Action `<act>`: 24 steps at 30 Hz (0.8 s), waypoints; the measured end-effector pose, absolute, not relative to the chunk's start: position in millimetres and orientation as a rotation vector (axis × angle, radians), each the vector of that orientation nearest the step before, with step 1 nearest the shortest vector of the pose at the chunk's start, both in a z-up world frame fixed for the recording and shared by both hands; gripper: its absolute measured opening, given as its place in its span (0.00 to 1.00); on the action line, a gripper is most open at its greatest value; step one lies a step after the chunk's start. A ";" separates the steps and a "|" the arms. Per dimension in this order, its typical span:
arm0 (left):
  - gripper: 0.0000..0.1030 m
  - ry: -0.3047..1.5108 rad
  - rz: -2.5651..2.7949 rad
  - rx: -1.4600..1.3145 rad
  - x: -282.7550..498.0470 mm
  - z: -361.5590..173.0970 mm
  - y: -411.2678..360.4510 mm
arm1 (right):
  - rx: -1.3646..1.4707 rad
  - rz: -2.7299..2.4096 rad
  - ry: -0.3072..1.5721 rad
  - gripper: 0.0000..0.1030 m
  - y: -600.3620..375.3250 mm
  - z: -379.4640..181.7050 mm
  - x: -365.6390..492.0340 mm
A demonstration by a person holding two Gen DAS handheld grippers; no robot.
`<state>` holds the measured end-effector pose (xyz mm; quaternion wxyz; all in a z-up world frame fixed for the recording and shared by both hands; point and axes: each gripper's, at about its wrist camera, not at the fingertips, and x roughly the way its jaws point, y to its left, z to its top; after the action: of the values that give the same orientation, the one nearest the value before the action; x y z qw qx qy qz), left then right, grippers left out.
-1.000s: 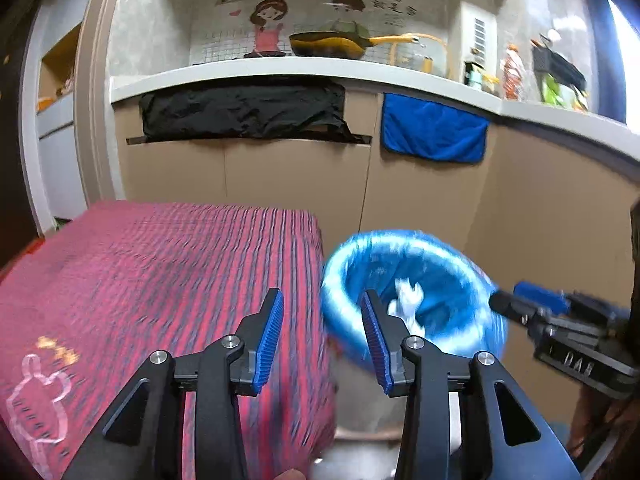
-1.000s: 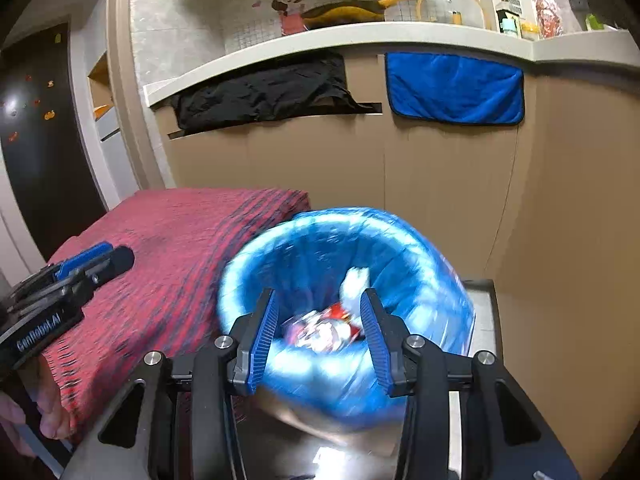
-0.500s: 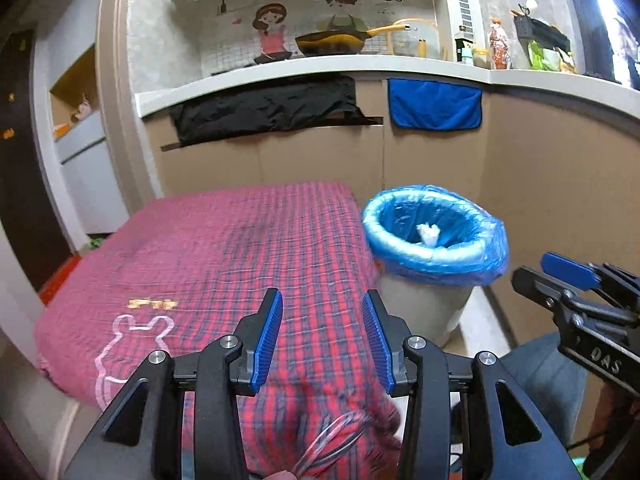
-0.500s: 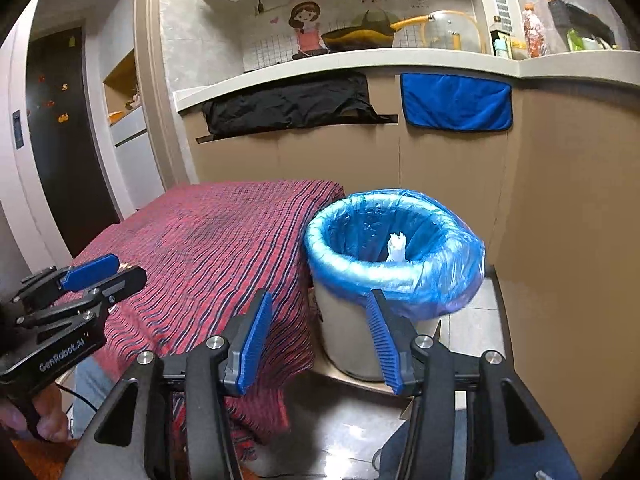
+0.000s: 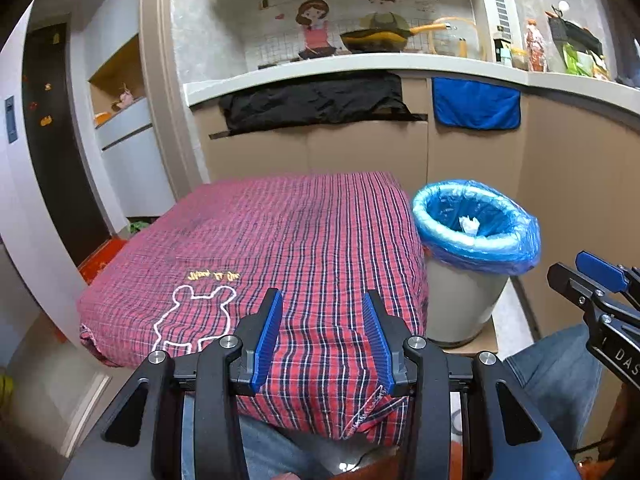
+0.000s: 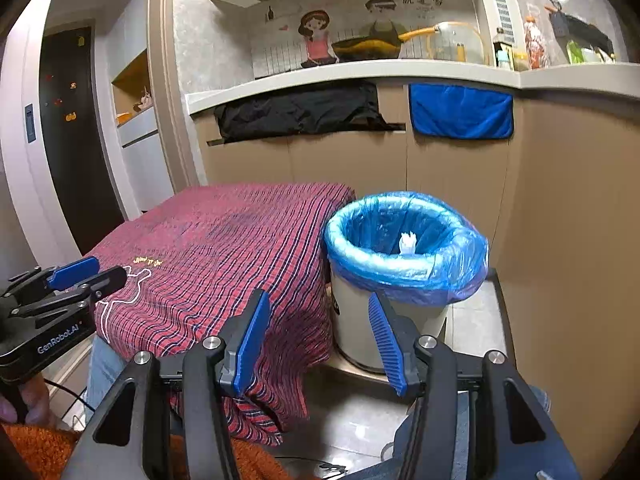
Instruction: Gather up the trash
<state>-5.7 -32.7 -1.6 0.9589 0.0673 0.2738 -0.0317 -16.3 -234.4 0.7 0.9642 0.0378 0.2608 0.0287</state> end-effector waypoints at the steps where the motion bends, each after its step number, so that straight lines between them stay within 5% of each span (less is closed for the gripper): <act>1: 0.42 0.549 -0.061 0.137 -8.0 -1.1 -32.4 | 0.070 0.056 0.523 0.47 -233.1 1.3 -17.5; 24: 0.42 0.544 -0.063 0.131 -11.3 3.5 -28.4 | 0.056 0.054 0.514 0.47 -228.9 3.6 -20.2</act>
<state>-11.3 -28.4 3.5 0.9606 0.0645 0.2686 -0.0313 -20.2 -228.9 3.6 0.9664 0.0279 0.2542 0.0266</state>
